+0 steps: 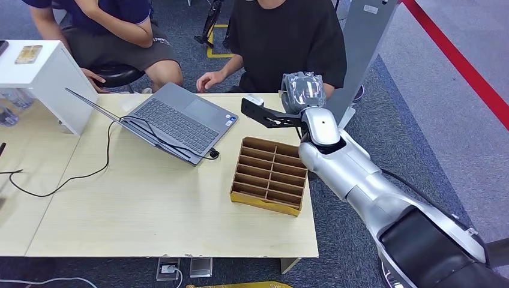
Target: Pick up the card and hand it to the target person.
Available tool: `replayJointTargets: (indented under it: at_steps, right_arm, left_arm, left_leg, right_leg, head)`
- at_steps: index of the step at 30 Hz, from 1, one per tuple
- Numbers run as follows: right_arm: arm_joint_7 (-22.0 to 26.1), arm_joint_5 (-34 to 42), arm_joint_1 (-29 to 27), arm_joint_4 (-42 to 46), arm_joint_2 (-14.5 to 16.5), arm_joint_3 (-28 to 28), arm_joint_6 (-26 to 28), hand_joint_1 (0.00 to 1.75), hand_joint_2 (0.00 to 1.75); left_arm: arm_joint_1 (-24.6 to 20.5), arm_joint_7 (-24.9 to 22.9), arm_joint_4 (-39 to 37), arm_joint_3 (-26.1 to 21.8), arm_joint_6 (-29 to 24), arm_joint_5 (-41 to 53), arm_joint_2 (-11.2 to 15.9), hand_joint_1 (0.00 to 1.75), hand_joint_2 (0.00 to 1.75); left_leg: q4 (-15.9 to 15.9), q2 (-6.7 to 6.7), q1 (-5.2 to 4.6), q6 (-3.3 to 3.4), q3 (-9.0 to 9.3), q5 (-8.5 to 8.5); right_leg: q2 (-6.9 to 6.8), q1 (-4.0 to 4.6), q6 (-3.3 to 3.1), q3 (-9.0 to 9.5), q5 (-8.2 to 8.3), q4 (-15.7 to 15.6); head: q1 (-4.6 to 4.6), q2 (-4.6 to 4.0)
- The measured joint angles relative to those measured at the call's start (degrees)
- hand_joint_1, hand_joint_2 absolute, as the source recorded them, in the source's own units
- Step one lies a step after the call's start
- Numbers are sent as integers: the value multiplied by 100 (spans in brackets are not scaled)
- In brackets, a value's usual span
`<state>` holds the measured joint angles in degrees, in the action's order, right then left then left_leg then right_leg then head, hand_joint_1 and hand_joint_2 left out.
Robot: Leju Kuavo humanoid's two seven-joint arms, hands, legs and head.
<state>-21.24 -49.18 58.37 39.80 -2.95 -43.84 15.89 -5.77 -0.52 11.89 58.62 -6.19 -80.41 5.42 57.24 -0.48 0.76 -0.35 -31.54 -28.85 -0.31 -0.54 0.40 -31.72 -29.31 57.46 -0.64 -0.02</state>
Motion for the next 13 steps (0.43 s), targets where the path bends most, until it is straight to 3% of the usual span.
replayJointTargets:
  at_steps: [1,5,13]
  right_arm:
    - [8,6,8,-54,6,-15,8,161,175]
    - [78,61,58,-466,46,-163,85,0,175]
    - [117,120,73,-649,114,-265,178,0,175]
  left_arm:
    - [0,0,0,8,0,-2,2,0,0]
    - [0,31,0,75,8,-44,13,0,175]
    - [0,68,0,124,-5,-60,16,0,175]
  left_leg:
    - [0,0,0,0,0,0]
    - [0,1,0,0,0,0]
    - [0,2,0,0,0,0]
  right_leg:
    - [0,0,0,0,0,0]
    - [2,0,0,-2,0,0]
    - [2,0,0,-2,0,0]
  head:
    - [0,0]
    - [2,-1]
    - [1,0]
